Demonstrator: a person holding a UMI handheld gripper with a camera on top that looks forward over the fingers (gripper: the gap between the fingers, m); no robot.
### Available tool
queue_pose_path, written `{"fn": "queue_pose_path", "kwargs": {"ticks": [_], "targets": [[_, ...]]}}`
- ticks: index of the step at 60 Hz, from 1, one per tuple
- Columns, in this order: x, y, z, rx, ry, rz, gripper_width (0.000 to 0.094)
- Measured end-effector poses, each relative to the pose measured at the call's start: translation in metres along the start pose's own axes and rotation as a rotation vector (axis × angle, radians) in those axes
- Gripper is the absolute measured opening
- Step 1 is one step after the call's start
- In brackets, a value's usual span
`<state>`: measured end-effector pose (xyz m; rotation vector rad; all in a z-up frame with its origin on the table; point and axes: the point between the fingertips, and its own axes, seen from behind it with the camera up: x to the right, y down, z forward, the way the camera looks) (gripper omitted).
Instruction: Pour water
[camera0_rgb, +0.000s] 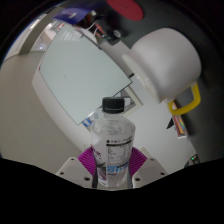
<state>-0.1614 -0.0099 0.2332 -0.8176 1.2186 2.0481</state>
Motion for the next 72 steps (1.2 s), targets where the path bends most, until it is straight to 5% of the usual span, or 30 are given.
{"fn": "queue_pose_path", "kwargs": {"ticks": [18,29,40,58,72], "targets": [[-0.01,0.02,0.007,-0.086,0.089,-0.106,0.0379],[-0.084,0.038,0.03,-0.21,0.138,-0.769,0.0378],[-0.143,-0.029,0.027,-0.13,0.202,-1.509,0.0378],[-0.073,-0.189,-0.035,-0.13,0.728,-2.106,0.0378],[-0.006,-0.27,-0.084,-0.183,0.93,-2.099,0.0375]]}}
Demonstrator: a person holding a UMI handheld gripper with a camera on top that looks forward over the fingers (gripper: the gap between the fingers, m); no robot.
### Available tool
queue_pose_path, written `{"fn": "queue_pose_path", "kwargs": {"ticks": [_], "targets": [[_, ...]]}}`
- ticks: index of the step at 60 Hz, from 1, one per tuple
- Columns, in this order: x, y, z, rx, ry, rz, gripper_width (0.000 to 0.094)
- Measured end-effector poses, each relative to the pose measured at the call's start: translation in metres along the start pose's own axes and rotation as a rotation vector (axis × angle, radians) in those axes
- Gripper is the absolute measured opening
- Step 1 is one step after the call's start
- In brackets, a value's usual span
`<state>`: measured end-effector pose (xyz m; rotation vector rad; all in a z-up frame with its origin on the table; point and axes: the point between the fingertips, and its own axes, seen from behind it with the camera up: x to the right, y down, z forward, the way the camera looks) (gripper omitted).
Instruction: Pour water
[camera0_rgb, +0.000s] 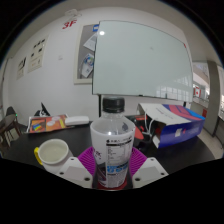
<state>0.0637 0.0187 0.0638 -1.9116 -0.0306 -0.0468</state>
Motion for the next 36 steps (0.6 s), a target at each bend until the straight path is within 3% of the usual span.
{"fn": "queue_pose_path", "kwargs": {"ticks": [8,15,20,23,26,36], "targets": [[0.006,0.007,0.002,0.019,-0.008,0.037,0.0396],[0.005,0.008,-0.002,-0.002,-0.01,0.027,0.0552],[0.005,0.019,-0.005,-0.058,-0.014,0.045,0.0863],[0.007,0.021,-0.012,-0.088,0.004,0.062,0.0816],[0.01,0.024,-0.022,-0.109,0.025,0.072,0.0851],[0.012,0.023,-0.078,-0.139,0.067,0.056,0.0846]]}}
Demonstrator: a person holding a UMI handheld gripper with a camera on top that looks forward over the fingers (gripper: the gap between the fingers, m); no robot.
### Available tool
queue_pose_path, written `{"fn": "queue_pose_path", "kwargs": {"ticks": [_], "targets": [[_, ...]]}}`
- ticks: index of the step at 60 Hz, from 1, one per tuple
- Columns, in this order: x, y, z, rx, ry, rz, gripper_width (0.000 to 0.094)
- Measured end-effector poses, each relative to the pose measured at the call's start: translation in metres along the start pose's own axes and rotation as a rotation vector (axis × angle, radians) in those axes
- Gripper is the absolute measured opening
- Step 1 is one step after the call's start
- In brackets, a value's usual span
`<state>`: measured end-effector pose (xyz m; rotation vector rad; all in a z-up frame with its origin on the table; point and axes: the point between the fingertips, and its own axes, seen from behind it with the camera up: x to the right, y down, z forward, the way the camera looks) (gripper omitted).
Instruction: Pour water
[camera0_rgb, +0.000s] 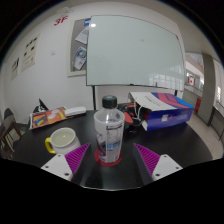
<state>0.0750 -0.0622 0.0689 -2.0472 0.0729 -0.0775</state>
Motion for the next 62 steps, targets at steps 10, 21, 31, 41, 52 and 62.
{"fn": "queue_pose_path", "kwargs": {"ticks": [10,21,31,41,52,62], "targets": [[-0.013,0.006,-0.089,0.008,-0.001,-0.026,0.0848],[-0.029,0.026,-0.199,-0.003,0.005,-0.024,0.0846],[-0.036,0.054,-0.279,-0.014,0.024,-0.056,0.0846],[-0.036,0.077,-0.333,-0.023,0.04,-0.035,0.0847],[-0.036,0.088,-0.36,-0.017,0.034,-0.016,0.0848],[-0.026,0.086,-0.367,-0.014,0.052,-0.036,0.0846]]}}
